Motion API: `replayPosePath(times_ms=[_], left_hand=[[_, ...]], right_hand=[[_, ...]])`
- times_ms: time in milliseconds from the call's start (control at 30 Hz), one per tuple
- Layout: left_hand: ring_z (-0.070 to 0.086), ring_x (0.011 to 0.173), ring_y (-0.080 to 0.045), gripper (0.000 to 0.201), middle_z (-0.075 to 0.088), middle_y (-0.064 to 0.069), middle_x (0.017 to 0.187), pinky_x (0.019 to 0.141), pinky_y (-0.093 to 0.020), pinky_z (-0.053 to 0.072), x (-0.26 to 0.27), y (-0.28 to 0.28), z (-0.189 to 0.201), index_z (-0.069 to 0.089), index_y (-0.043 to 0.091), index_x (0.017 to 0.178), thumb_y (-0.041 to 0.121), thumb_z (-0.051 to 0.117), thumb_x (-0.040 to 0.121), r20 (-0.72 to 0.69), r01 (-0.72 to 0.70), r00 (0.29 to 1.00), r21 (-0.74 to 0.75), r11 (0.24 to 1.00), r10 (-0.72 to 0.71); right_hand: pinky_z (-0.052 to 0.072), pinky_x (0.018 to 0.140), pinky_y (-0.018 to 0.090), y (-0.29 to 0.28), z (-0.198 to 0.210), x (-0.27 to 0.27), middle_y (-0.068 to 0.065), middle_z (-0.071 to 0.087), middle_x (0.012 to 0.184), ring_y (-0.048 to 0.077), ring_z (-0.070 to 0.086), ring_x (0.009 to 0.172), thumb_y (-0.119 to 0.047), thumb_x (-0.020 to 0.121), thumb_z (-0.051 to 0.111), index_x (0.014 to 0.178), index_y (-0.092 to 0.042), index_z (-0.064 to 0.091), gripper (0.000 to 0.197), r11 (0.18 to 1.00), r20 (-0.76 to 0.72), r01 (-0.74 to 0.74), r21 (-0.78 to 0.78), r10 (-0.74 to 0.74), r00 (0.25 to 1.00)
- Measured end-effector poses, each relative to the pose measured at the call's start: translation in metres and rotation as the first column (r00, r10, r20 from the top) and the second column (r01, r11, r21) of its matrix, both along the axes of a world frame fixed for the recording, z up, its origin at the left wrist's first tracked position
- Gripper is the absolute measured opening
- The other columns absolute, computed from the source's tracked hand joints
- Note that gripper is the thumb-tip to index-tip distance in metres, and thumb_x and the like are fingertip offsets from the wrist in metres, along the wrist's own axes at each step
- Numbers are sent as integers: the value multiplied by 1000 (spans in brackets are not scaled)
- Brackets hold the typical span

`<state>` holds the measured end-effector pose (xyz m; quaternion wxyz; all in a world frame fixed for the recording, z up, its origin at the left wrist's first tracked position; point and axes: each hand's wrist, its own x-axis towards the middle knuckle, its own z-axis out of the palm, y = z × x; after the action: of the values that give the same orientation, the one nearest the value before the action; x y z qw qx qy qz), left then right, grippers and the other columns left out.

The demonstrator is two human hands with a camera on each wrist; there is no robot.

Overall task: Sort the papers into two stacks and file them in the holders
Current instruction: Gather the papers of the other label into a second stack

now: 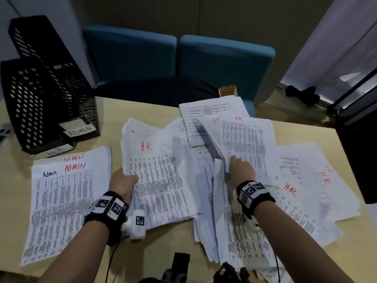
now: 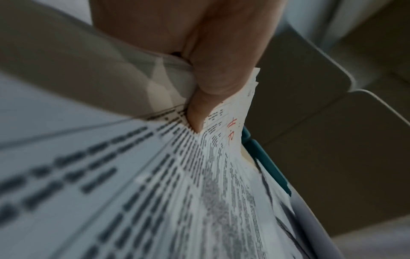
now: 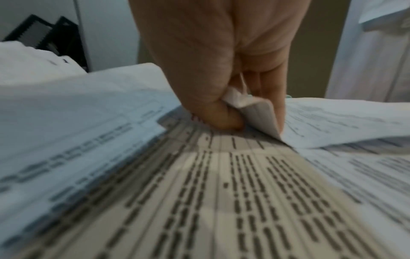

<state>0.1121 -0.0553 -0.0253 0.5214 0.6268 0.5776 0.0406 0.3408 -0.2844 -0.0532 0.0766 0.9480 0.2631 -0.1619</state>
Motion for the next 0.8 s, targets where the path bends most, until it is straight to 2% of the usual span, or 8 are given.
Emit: replayPosePath(times_ms=[133,333,433,533,633,700,767,800], left_hand=[[57,87,-28,31,64,-17,101,81,-37,48,2,18,14,59,-1,119,10,60,91,-71,99,994,163,982,-89],[62,99,-35,31,65,-17,113,84,-42,52,18,26,71,58,8,125,13,53,95,-96,213,977,475,854,-191],[62,98,-39,30,66,-18,110,76,-41,47,22,24,109,57,10,126,14,51,97,-163,257,966,651,715,-198],[60,99,-42,28,66,-23,107,75,-40,42,25,26,138,60,8,120,13,49,95,-160,273,959,730,627,-232],[59,107,-40,32,65,-20,117,80,-38,43,29,22,149,60,9,125,12,50,94,-127,281,955,680,677,-270],[59,104,-37,32,64,-19,115,79,-36,41,32,19,144,59,6,125,11,53,94,-78,270,956,602,752,-281],[56,93,-30,30,62,-15,106,77,-35,41,32,18,128,59,4,123,11,56,94,-53,284,952,524,803,-302],[53,91,-27,30,60,-13,103,78,-35,42,30,16,118,58,4,123,11,57,93,-57,299,949,485,822,-311]], right_hand=[[39,59,27,-10,16,15,10,66,93,22,52,70,-28,94,56,95,-9,50,20,984,-56,122,133,-115,992],[36,67,31,-11,65,14,16,58,88,35,60,86,-13,90,51,102,3,56,20,922,-37,219,320,-219,975],[35,65,32,-10,87,3,22,64,100,39,62,94,-7,90,48,105,2,53,18,961,107,105,256,-136,985],[37,67,31,-8,101,-26,18,64,103,36,63,97,-7,91,47,97,-3,56,11,992,59,23,127,-30,998],[43,65,30,-9,93,-68,9,63,82,31,65,86,-16,95,45,90,-3,63,23,997,-98,-72,-27,70,993],[44,62,30,-14,79,-91,2,48,63,26,62,77,-16,95,45,80,-6,60,23,980,-199,-156,-124,129,971],[48,63,30,-22,65,-105,0,43,61,22,57,74,-13,92,50,72,-8,55,21,953,-297,-216,-212,148,943],[49,62,29,-27,61,-108,-1,44,60,21,56,70,-23,90,55,65,-10,51,29,946,-354,-234,-224,144,924]])
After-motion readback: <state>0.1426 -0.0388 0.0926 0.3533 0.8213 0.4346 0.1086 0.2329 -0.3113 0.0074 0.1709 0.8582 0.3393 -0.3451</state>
